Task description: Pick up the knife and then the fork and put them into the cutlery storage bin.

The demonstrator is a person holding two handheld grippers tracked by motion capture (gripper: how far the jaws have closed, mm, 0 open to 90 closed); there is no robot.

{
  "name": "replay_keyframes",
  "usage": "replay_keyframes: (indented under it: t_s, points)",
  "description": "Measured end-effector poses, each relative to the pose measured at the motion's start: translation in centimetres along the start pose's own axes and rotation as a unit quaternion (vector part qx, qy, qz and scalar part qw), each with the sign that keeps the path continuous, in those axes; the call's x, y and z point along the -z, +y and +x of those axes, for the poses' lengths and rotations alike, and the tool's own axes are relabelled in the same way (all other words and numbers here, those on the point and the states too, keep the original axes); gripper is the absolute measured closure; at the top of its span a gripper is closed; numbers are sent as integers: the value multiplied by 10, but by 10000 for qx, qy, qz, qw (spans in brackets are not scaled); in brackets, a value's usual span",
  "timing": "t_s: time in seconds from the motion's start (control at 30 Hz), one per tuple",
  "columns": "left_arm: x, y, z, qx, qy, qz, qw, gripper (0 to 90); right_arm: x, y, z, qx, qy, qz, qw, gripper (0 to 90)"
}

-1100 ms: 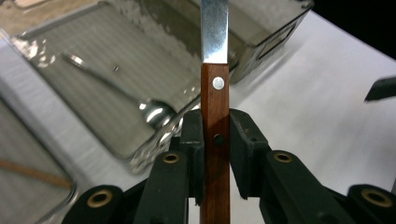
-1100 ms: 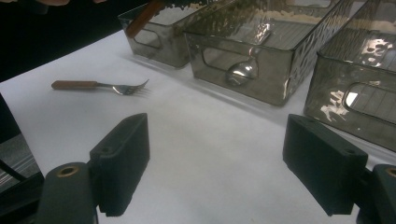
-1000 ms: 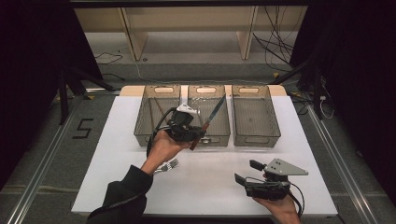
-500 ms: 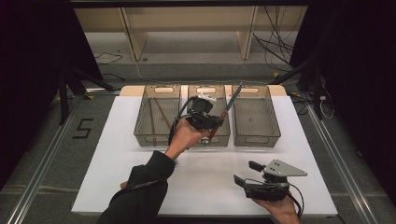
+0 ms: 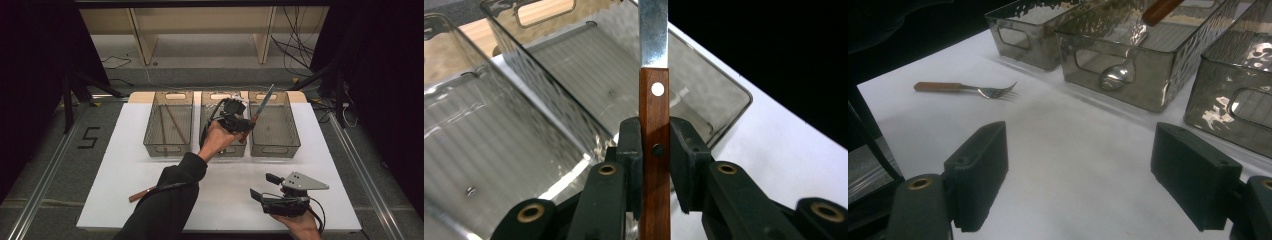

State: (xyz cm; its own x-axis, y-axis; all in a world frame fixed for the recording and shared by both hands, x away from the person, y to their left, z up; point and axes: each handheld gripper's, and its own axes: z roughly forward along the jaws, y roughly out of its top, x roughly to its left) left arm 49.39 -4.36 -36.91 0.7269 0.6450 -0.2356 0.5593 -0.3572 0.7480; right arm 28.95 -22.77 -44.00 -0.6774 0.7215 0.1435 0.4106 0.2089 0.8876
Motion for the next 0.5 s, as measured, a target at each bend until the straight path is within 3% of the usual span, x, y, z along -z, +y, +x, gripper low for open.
replay_keyframes:
  t_s: [0.5]
  points:
    - [-23, 13, -1, 84, -28, -43, 10000, 759, 0, 0, 1, 13, 58, 25, 10000, 235]
